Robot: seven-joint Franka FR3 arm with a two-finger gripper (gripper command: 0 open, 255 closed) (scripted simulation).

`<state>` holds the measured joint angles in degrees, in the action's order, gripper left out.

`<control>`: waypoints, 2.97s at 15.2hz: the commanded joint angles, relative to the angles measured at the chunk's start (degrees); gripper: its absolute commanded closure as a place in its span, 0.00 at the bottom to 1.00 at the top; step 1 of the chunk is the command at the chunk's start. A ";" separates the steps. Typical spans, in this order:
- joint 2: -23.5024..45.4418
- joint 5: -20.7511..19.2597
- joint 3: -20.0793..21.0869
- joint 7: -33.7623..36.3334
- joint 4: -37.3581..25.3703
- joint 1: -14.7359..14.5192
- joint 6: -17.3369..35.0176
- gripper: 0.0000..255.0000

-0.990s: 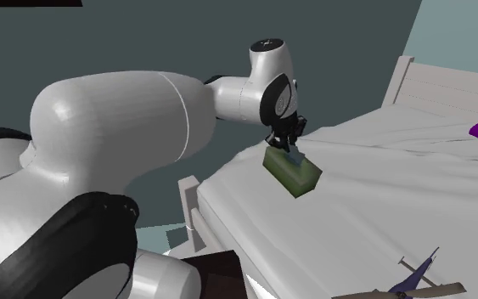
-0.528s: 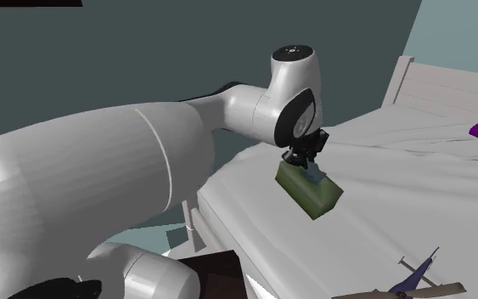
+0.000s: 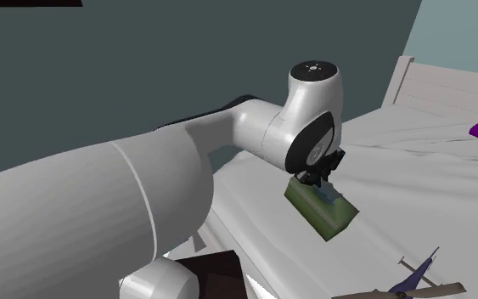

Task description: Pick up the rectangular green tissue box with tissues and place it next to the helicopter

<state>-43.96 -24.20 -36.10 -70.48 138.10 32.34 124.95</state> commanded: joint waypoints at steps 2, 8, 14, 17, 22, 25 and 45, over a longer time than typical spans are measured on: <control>-0.06 -0.67 -0.72 0.04 2.00 0.36 2.09 1.00; 0.58 -2.08 -2.49 0.24 5.98 0.90 6.74 1.00; 1.88 -3.51 -4.51 0.39 9.59 1.29 11.68 1.00; 2.80 -4.22 -5.62 0.44 11.25 1.40 14.27 1.00; 4.78 -5.36 -7.62 0.49 13.79 1.43 18.81 1.00; 6.25 -5.98 -8.94 0.48 15.18 1.31 21.67 1.00; 13.53 -7.22 -14.46 -0.05 19.12 -0.46 32.96 0.00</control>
<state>-30.50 -31.43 -50.49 -70.53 157.24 31.87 157.93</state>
